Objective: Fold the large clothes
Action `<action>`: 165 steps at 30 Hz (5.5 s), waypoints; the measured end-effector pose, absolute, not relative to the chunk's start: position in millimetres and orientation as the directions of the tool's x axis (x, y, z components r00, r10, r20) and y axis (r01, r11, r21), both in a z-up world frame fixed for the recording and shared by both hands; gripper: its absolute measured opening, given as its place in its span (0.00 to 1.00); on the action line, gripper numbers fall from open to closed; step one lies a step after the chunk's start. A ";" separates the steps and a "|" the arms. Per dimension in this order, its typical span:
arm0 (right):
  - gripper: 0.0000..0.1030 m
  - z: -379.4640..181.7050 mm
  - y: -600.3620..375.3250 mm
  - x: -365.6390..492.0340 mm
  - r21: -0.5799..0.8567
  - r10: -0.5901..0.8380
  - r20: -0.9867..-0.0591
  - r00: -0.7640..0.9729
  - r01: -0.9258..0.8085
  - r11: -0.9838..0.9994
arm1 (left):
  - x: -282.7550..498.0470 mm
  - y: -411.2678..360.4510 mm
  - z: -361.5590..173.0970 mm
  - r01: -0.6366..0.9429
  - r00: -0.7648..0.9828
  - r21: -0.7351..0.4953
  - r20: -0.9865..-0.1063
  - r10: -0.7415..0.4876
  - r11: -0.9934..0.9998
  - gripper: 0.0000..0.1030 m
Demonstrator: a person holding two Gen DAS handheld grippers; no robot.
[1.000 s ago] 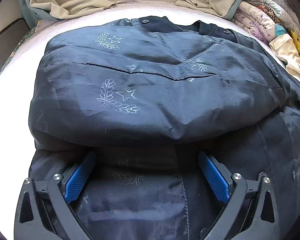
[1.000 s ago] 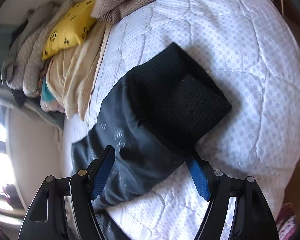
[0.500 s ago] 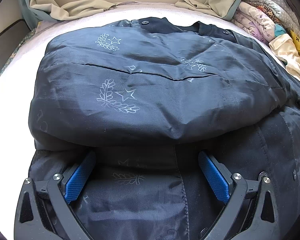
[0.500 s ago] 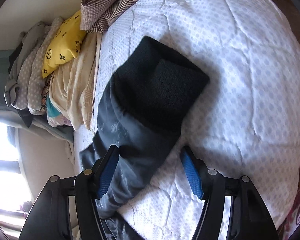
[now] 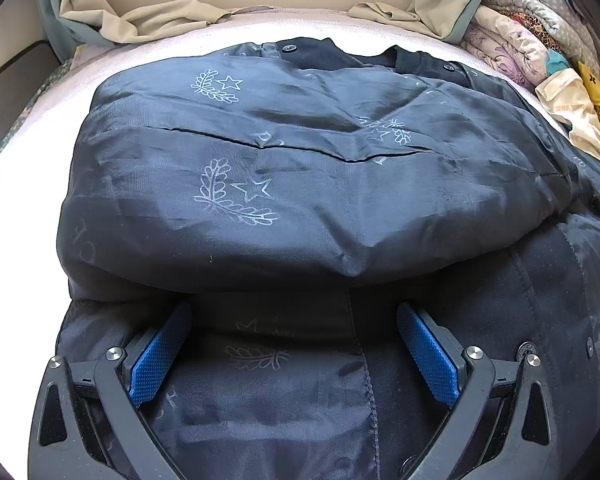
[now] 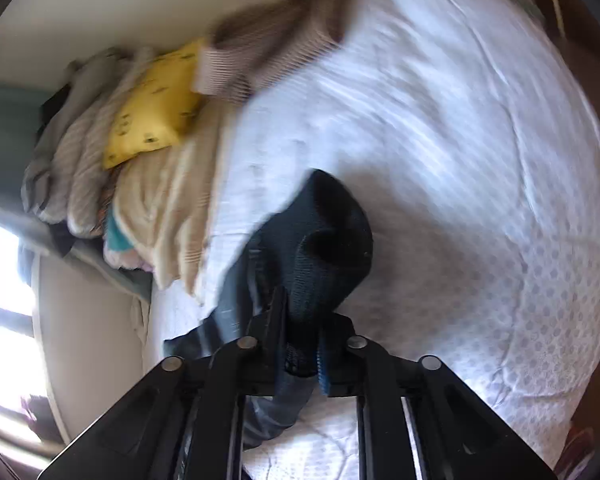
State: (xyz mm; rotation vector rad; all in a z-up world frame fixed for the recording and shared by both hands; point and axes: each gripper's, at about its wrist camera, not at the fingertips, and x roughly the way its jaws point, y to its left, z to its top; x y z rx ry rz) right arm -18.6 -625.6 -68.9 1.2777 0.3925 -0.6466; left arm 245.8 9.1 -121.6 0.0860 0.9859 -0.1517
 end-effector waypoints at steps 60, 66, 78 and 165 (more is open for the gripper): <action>0.59 40.4 -227.1 223.6 0.369 0.299 -0.675 0.675 -0.042 0.928 | 221.6 37.1 -23.4 0.296 0.385 -0.293 -0.835 -0.394 0.909 0.88; 0.59 48.2 -272.9 193.4 0.418 0.265 -0.650 0.712 0.044 0.907 | 257.7 58.5 -11.1 0.185 0.462 -0.395 -0.773 -0.434 0.900 0.77; 0.59 22.2 -301.8 192.9 0.316 0.153 -0.736 0.659 0.134 0.939 | 300.1 48.6 -80.7 0.084 0.428 -0.450 -0.790 -0.440 0.889 0.19; 0.71 -36.5 -364.3 133.5 0.223 0.133 -0.840 0.525 0.111 0.968 | 212.0 92.7 -58.2 0.097 0.474 -0.151 -0.862 -0.179 0.984 0.99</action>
